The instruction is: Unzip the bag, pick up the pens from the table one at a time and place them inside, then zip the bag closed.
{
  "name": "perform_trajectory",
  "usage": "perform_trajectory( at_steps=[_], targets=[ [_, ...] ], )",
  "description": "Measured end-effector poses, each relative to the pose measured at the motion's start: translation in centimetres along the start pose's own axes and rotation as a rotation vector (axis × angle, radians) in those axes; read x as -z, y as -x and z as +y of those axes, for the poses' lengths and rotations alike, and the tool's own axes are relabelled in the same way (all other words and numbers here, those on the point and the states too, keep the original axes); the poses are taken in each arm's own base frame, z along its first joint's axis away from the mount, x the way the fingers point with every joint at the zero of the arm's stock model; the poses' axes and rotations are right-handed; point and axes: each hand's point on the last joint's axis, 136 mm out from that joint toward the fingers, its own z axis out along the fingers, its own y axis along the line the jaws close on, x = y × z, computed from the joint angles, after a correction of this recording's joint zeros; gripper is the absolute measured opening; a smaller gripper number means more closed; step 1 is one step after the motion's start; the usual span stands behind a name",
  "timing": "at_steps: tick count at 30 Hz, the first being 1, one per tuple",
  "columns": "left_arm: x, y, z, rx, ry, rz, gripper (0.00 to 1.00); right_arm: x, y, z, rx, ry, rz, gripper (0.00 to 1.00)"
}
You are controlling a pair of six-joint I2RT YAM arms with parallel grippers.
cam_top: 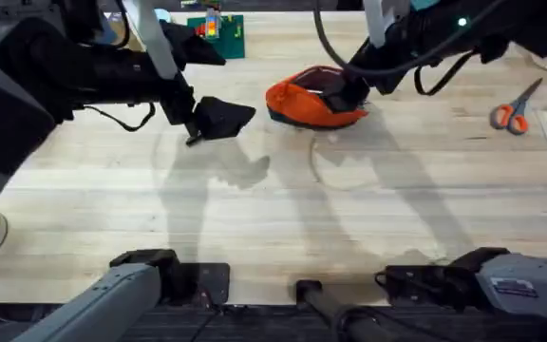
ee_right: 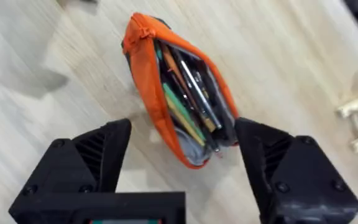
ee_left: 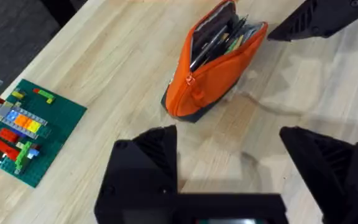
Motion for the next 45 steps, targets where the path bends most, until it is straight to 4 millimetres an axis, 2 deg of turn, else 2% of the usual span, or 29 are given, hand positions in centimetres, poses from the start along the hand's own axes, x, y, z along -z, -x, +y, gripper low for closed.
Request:
perform_trajectory(
  at_steps=[9,30,39,45],
  targets=[
    [0.0,-0.3,-0.4,0.019,-0.013,0.011,0.993,0.0,-0.5,0.3,-0.125,0.009,0.023,0.996],
    [0.0,-0.1,0.2,-0.012,0.011,0.007,0.993,0.0,-0.6,0.3,-0.14,0.01,0.023,0.996],
    [0.4,-2.3,2.3,-0.007,0.128,0.131,0.993,0.0,-0.6,0.3,-0.141,0.01,0.024,0.996],
    [2.1,-4.0,4.5,0.028,0.221,0.176,0.993,0.0,-0.6,0.3,-0.141,0.01,0.024,0.996]
  ],
)
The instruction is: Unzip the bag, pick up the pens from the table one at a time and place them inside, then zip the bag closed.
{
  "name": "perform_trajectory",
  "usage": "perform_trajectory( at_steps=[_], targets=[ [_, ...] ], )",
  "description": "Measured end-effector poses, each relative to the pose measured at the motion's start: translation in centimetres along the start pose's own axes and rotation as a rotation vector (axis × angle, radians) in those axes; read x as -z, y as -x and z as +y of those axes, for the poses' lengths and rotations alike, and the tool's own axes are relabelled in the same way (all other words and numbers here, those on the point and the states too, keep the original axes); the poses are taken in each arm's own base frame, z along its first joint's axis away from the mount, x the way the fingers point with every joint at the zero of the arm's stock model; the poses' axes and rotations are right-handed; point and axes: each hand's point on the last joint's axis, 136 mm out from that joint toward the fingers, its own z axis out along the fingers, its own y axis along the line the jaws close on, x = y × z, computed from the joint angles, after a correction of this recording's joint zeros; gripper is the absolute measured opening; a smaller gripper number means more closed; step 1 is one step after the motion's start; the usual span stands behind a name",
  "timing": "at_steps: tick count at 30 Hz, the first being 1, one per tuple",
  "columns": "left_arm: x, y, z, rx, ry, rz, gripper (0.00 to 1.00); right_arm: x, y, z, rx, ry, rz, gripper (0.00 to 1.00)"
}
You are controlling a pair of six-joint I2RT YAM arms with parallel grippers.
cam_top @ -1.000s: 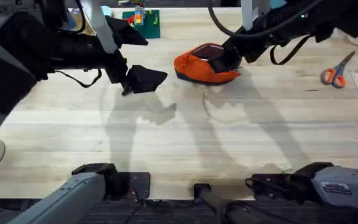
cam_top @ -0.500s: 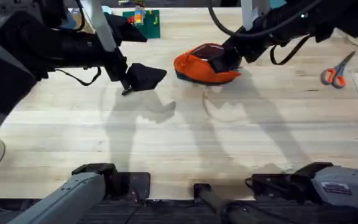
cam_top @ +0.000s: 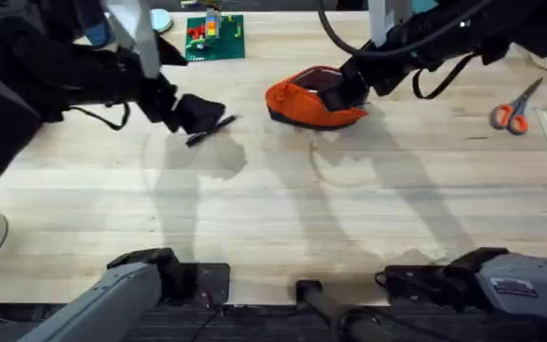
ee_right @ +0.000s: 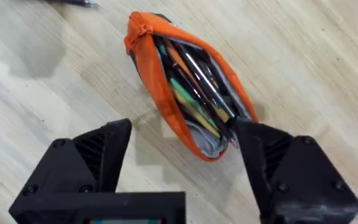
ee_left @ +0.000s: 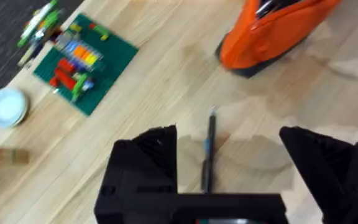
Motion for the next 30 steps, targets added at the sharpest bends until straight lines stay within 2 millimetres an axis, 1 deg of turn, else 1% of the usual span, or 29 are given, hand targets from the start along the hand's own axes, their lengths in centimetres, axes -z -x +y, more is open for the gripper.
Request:
perform_trajectory(
  at_steps=[3,7,11,15,20,30],
  targets=[
    [0.7,-1.1,1.2,0.015,0.035,0.013,0.993,0.0,0.0,0.0,0.0,0.0,0.0,0.997],
    [1.6,-2.3,2.3,0.011,0.069,0.03,0.993,0.0,0.0,0.0,0.0,0.0,-0.001,0.997],
    [1.9,-3.6,3.3,0.012,0.085,0.052,0.993,0.0,0.1,0.0,0.0,-0.001,-0.003,0.997],
    [0.7,-5.5,3.8,0.054,0.05,0.087,0.993,0.0,0.1,0.0,0.0,-0.001,-0.003,0.997],
    [-1.4,-7.6,3.7,0.104,-0.024,0.13,0.993,0.0,0.1,0.0,0.0,-0.001,-0.002,0.998],
    [-3.5,-8.6,3.0,0.061,-0.071,0.198,0.993,0.0,0.0,0.0,0.0,0.0,0.0,0.997]
  ],
)
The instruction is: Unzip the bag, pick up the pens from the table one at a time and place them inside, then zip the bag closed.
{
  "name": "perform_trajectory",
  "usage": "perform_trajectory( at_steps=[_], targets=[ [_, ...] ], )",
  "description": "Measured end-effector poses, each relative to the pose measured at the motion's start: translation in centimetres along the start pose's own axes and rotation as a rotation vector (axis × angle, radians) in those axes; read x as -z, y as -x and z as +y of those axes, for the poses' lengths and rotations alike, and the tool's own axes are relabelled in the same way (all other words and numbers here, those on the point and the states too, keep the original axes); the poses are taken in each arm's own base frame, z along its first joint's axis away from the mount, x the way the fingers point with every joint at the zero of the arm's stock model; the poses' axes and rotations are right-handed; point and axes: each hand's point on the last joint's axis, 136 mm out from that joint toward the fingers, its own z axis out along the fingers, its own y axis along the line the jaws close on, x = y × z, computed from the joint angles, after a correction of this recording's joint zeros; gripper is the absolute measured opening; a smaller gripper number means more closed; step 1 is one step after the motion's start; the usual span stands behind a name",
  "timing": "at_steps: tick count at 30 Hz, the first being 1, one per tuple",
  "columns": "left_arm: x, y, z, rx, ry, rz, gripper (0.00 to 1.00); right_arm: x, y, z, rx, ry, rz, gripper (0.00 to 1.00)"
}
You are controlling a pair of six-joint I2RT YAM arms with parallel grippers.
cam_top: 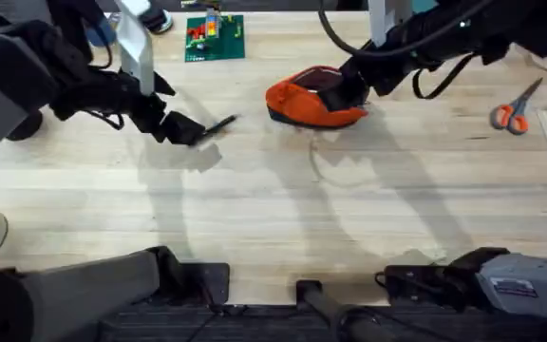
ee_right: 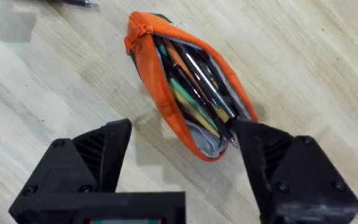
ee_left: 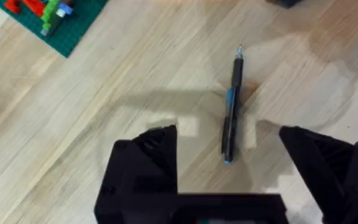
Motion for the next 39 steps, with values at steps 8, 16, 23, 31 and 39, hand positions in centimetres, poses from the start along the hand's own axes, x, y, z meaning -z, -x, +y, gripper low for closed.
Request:
perform_trajectory(
  at_steps=[8,16,23,31,39],
  targets=[
    [-2.7,-0.8,-0.9,-0.045,-0.043,0.101,0.993,0.0,0.0,0.0,0.0,0.0,0.0,0.996],
    [-5.5,-2.3,-1.8,-0.081,-0.087,0.213,0.993,0.0,0.0,0.0,0.0,0.0,0.0,0.997],
    [-7.1,-3.4,-1.9,-0.08,-0.113,0.257,0.993,0.0,0.0,0.0,0.0,0.0,0.0,0.998],
    [-7.4,-3.3,-1.8,-0.076,-0.121,0.254,0.993,0.0,0.0,0.0,0.0,0.0,0.001,0.997],
    [-7.4,-3.3,-1.8,-0.075,-0.125,0.255,0.993,0.0,0.0,0.0,0.0,0.0,0.001,0.996]
  ],
)
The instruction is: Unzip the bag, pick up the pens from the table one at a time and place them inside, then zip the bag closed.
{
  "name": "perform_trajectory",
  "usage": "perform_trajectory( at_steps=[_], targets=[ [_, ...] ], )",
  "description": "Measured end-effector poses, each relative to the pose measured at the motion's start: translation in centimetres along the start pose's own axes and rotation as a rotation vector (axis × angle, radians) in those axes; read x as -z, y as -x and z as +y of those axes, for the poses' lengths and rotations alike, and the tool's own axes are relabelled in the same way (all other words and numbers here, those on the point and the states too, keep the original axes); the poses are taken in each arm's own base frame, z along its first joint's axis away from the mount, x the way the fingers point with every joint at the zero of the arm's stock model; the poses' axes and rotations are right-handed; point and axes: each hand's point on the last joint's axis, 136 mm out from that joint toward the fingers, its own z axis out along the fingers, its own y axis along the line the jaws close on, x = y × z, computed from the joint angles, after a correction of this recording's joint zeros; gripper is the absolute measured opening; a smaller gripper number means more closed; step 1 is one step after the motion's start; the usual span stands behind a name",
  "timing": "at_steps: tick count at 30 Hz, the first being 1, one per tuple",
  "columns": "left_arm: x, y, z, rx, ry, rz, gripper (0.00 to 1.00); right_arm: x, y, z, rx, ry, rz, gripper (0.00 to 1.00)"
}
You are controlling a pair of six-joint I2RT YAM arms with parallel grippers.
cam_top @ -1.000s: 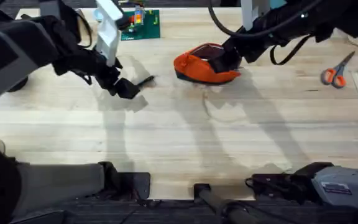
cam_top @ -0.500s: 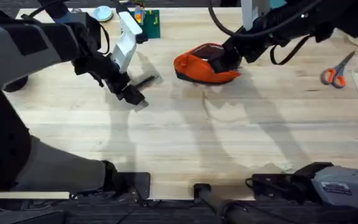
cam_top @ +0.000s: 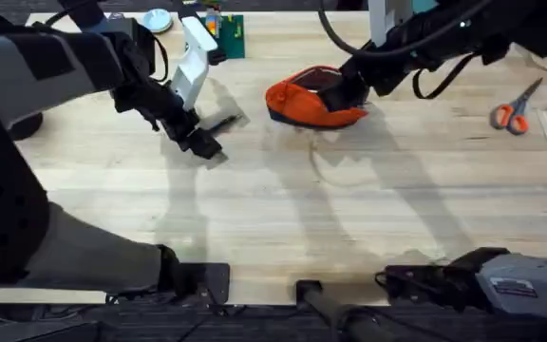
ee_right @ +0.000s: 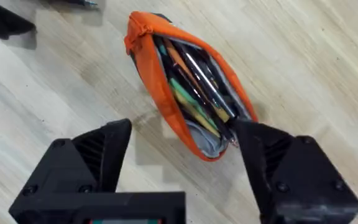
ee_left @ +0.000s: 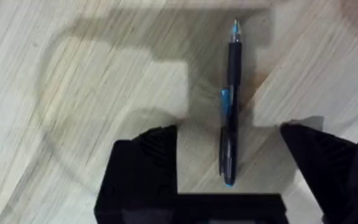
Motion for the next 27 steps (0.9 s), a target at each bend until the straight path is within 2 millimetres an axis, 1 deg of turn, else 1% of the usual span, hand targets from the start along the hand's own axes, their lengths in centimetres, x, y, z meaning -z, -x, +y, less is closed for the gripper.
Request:
perform_trajectory(
  at_steps=[1,2,5,8,10,12,14,17,20,27],
  targets=[
    [0.0,0.0,0.0,0.0,0.0,0.0,0.994,0.0,0.0,0.0,0.0,0.0,0.0,0.996],
    [0.0,0.0,-0.01,0.0,0.0,0.0,0.969,0.0,0.0,0.0,0.0,0.0,0.0,0.997],
    [-0.02,0.06,-0.03,0.0,-0.004,-0.003,0.814,-0.01,-0.01,0.0,0.0,0.0,0.0,0.997],
    [-0.06,0.19,0.06,0.0,-0.004,-0.008,0.594,0.0,0.0,0.0,0.0,0.0,0.0,0.998],
    [-0.05,0.25,-0.03,-0.002,-0.008,-0.012,0.383,0.0,0.0,0.0,0.0,0.0,0.0,0.998],
    [-0.06,0.34,-0.41,0.002,-0.024,-0.017,0.236,0.0,0.0,0.0,0.0,0.0,0.0,0.998],
    [-0.09,0.45,-0.4,0.001,-0.025,-0.021,0.189,0.0,0.0,0.0,0.0,0.0,0.0,0.998],
    [-0.1,0.51,-0.43,0.001,-0.028,-0.025,0.157,-0.01,-0.01,0.0,0.0,0.0,0.0,0.997],
    [-0.08,0.72,-0.43,0.0,-0.029,-0.036,0.06,0.0,-0.01,0.0,0.0,0.0,0.0,0.996],
    [-0.05,0.82,-0.4,0.001,-0.029,-0.04,0.045,0.0,-0.01,0.0,0.0,0.0,0.0,0.997]
  ],
)
